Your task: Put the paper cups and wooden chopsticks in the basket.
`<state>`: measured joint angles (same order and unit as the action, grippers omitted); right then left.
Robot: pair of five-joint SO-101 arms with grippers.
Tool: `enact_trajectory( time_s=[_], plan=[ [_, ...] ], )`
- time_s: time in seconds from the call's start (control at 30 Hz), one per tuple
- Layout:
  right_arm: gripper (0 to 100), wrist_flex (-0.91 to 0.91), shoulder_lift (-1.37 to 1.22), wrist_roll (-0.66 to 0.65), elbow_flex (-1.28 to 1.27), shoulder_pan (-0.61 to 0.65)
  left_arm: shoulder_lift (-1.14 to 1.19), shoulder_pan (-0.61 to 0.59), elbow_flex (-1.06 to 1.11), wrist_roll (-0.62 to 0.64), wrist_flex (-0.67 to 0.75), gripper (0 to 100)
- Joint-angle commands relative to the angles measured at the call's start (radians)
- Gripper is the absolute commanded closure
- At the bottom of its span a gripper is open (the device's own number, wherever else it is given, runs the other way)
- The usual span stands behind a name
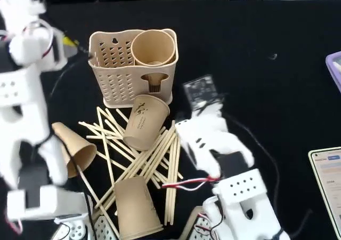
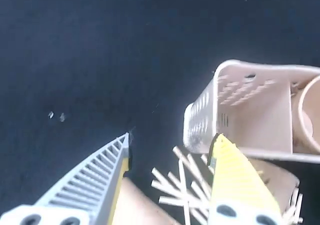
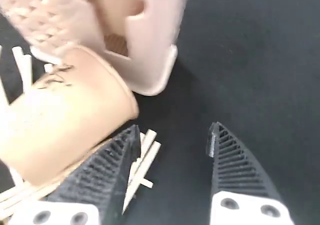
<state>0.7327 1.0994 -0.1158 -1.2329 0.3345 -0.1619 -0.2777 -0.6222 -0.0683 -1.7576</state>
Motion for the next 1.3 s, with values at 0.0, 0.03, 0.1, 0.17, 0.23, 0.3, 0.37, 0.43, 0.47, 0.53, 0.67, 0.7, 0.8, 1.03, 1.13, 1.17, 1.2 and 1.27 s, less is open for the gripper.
enact_trajectory(
  time_s=[0.0,0.03,0.1,0.17,0.23,0.3,0.37,0.43,0.47,0.53,0.67,0.7,0.8,1.03,1.13,1.17,1.2,1.27],
  plan=[
    [77.0,-0.117,0.021,-0.008,-0.024,0.035,-0.169,-0.056,0.22,-0.003,0.002,74],
    [77.0,-0.149,0.021,-0.008,-0.042,0.035,-0.198,-0.065,0.297,-0.003,0.003,74],
    [77.1,-0.212,0.021,-0.008,-0.081,0.035,-0.253,-0.076,0.449,-0.003,0.04,74],
    [77.2,-0.253,0.021,-0.008,-0.114,0.035,-0.299,-0.101,0.591,-0.005,0.104,74],
    [77.2,-0.264,0.021,-0.008,-0.133,0.032,-0.334,-0.142,0.717,-0.014,0.178,74],
    [77.2,-0.264,0.025,-0.008,-0.143,0.031,-0.364,-0.176,0.832,-0.069,0.241,73],
    [77.2,-0.264,0.024,-0.008,-0.145,0.029,-0.394,-0.185,0.923,-0.15,0.25,73],
    [77.2,-0.264,0.022,-0.009,-0.145,0.029,-0.43,-0.173,0.97,-0.275,0.196,73],
    [77.2,-0.264,0.021,-0.011,-0.145,0.029,-0.453,-0.159,0.975,-0.353,0.158,73],
    [77.2,-0.262,0.021,-0.012,-0.145,0.029,-0.506,-0.127,0.98,-0.503,0.094,73],
    [77.2,-0.262,0.025,-0.015,-0.156,0.014,-0.637,-0.079,1.017,-0.704,0.038,73],
    [77.2,-0.262,0.027,-0.015,-0.157,0.002,-0.667,-0.071,1.044,-0.729,0.048,73],
    [77.2,-0.262,0.027,-0.015,-0.159,-0.055,-0.75,-0.071,1.168,-0.755,0.097,73],
    [77.2,-0.264,0.027,-0.015,-0.154,-0.1,-0.89,-0.073,1.52,-0.753,0.299,73],
    [77.2,-0.264,0.027,-0.015,-0.156,-0.097,-0.937,-0.074,1.613,-0.752,0.393,73],
    [77.2,-0.264,0.027,-0.015,-0.156,-0.097,-0.953,-0.079,1.633,-0.755,0.422,73],
    [77.2,-0.264,0.027,-0.015,-0.156,-0.097,-0.97,-0.081,1.655,-0.756,0.45,73],
    [77.2,-0.264,0.027,-0.015,-0.156,-0.097,-1.002,-0.082,1.692,-0.758,0.502,73]
  ],
)
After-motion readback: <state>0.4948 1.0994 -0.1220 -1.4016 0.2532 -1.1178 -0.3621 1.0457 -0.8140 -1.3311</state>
